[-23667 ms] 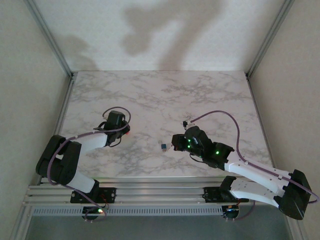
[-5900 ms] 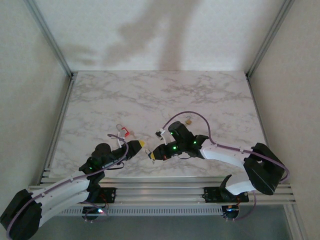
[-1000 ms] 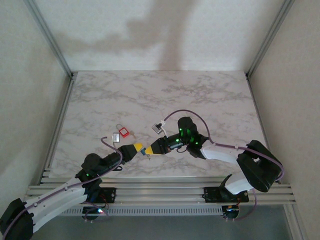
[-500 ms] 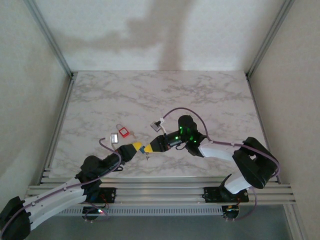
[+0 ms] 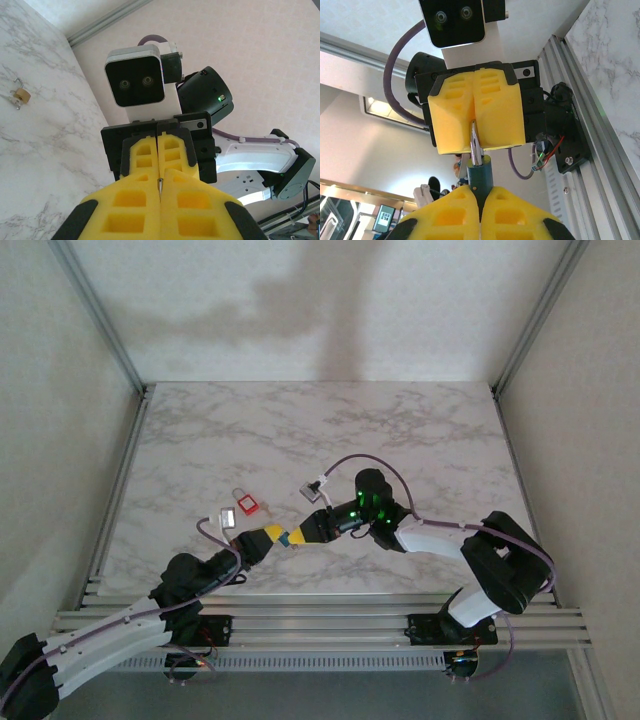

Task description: Lock with the key

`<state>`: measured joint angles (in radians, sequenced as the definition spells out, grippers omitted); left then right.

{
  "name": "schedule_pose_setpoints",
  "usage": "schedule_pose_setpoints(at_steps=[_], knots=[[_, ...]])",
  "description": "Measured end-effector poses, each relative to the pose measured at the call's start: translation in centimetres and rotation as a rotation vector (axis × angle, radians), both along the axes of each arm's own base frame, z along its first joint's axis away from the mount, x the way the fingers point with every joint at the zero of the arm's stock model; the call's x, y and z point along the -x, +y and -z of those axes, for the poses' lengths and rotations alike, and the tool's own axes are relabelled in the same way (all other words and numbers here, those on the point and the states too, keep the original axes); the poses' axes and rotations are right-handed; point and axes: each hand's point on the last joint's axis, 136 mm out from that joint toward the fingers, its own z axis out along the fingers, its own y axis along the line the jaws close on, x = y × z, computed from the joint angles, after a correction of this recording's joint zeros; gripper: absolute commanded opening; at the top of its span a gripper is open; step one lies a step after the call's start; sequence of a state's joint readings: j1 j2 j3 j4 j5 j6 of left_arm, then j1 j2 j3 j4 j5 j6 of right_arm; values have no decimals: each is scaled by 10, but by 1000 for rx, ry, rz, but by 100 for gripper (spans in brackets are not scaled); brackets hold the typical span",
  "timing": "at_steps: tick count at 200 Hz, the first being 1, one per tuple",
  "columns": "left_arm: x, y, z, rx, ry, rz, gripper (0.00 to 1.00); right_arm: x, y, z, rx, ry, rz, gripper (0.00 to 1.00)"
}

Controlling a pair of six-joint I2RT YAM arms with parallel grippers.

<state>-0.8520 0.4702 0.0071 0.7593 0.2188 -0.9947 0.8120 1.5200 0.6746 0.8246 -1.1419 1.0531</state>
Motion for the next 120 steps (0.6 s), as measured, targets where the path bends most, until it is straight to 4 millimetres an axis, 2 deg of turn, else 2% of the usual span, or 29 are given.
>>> schedule_pose_setpoints(at_steps=[120], knots=[[0,-2,-2,27,19,-55,0,-2,-1,-2,1,-24,0,0]])
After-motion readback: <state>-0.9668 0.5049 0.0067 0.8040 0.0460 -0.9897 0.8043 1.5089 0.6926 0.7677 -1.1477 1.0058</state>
